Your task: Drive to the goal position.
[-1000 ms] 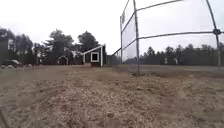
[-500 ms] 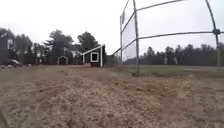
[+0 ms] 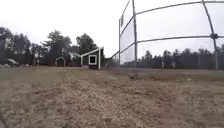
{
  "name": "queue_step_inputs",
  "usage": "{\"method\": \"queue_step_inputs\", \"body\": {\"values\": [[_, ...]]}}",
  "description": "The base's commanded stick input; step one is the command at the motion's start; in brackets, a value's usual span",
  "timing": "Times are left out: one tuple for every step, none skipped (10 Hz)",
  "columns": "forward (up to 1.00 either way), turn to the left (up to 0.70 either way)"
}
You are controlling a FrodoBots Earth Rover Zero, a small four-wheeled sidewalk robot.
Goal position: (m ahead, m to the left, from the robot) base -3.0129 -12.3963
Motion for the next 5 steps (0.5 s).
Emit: {"method": "queue_step_inputs", "body": {"values": [[0.70, -0.35], [0.70, -0.35], [0.70, -0.35], [0.70, -0.35], [0.70, -0.35]]}}
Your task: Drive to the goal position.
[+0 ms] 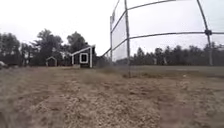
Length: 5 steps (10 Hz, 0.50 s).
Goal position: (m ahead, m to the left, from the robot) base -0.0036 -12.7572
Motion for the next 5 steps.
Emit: {"method": "queue_step_inputs", "body": {"values": [[0.07, -0.66], [0.00, -0.70], [0.00, -0.70], [0.00, -0.70], [0.00, -0.70]]}}
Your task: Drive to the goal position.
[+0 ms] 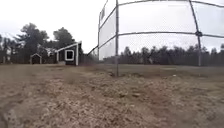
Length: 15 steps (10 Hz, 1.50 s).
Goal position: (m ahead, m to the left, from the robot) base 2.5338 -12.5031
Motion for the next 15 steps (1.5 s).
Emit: {"method": "queue_step_inputs", "body": {"values": [[0.00, -0.70], [0.00, -0.70], [0.00, -0.70], [0.00, -0.70], [0.00, -0.70], [0.00, -0.70], [0.00, -0.70], [0.00, -0.70], [0.00, -0.70], [0.00, -0.70], [0.00, -0.70], [0.00, -0.70], [0.00, -0.70], [0.00, -0.70], [0.22, -0.59]]}}
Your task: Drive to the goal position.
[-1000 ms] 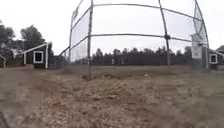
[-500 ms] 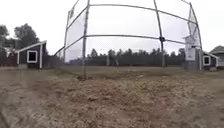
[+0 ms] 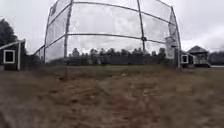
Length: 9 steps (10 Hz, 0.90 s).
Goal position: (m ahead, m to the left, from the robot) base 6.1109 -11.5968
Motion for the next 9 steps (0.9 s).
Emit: {"method": "queue_step_inputs", "body": {"values": [[0.70, -0.35], [0.70, -0.35], [0.70, -0.35], [0.70, -0.35], [0.70, -0.35], [0.70, -0.35], [0.70, -0.35], [0.70, -0.35], [0.00, -0.70]]}}
